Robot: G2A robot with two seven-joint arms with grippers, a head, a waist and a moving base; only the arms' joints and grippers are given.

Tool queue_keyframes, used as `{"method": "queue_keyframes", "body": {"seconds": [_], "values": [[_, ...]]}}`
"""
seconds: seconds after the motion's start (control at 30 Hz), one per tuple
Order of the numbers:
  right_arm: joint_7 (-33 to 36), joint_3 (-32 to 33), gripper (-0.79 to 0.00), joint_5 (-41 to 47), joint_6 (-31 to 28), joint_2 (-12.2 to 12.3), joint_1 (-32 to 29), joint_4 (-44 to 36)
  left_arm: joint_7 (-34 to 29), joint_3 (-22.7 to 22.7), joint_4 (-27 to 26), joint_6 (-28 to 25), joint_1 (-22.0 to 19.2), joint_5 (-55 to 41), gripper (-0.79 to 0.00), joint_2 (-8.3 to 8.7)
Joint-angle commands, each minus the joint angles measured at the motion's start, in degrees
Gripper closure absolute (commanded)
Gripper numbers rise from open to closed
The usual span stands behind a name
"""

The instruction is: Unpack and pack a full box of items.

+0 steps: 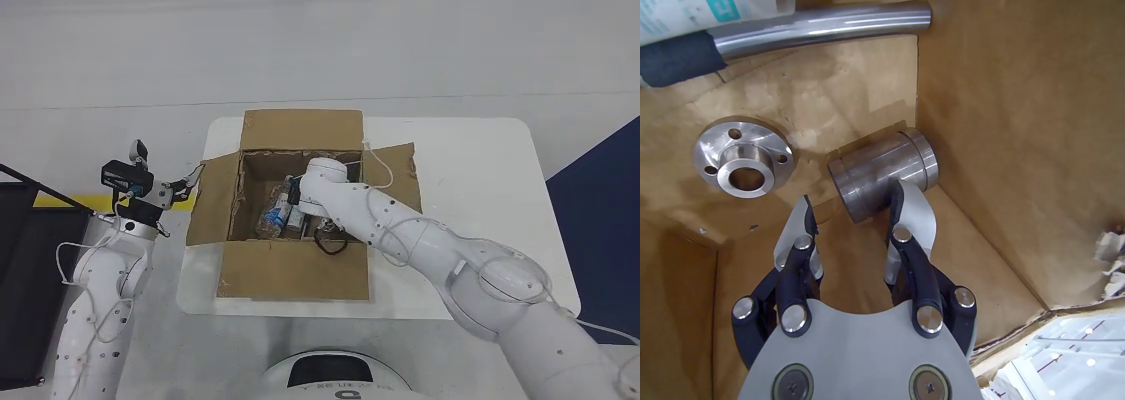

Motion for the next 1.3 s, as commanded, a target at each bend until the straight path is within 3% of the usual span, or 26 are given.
{"method": "queue_keyframes", "body": {"seconds": [0.0, 0.3, 0.5, 0.7, 0.9, 1.27], "values": [[0.34, -0.03, -0.354, -1.05, 0.64, -0.22, -0.12, 0.1, 0.0, 0.0, 0.0, 0.0, 0.0, 0.0, -0.785, 0.0], [1.46, -0.97, -0.194, -11.02, 5.96, -0.89, -1.55, -3.55, 0.0, 0.0, 0.0, 0.0, 0.0, 0.0, -0.785, 0.0], [4.18, -0.24, -0.252, -17.05, 8.27, -0.26, -3.81, -8.35, 0.0, 0.0, 0.0, 0.0, 0.0, 0.0, -0.785, 0.0], [2.33, 2.32, -0.332, -16.18, 4.67, 0.31, -6.25, -9.08, 0.0, 0.0, 0.0, 0.0, 0.0, 0.0, -0.785, 0.0], [0.61, 3.98, -0.345, -16.86, 3.92, -0.14, -6.81, -4.73, 0.0, 0.0, 0.0, 0.0, 0.0, 0.0, -0.785, 0.0], [-0.62, 4.76, -0.286, -20.18, 4.18, -2.1, -6.76, -1.08, 0.0, 0.0, 0.0, 0.0, 0.0, 0.0, -0.785, 0.0]]}}
